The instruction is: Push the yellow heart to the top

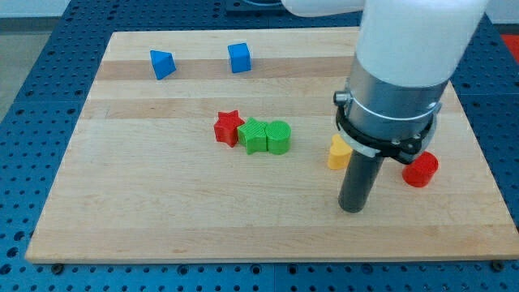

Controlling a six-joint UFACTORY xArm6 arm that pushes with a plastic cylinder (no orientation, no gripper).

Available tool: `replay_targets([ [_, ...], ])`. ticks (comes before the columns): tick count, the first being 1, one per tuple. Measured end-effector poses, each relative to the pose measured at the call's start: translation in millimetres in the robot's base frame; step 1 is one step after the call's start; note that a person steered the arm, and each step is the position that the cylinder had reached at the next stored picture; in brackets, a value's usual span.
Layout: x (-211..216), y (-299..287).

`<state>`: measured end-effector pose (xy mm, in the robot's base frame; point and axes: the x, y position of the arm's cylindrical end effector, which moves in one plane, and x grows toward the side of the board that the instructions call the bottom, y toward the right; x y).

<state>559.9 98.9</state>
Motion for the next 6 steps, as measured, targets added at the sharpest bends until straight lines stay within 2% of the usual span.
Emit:
replay_targets([
  [1, -10.2, 0.0],
  [3, -114.1, 0.0],
  [5, -200.6, -1.1],
  [6, -203.0, -1.1],
])
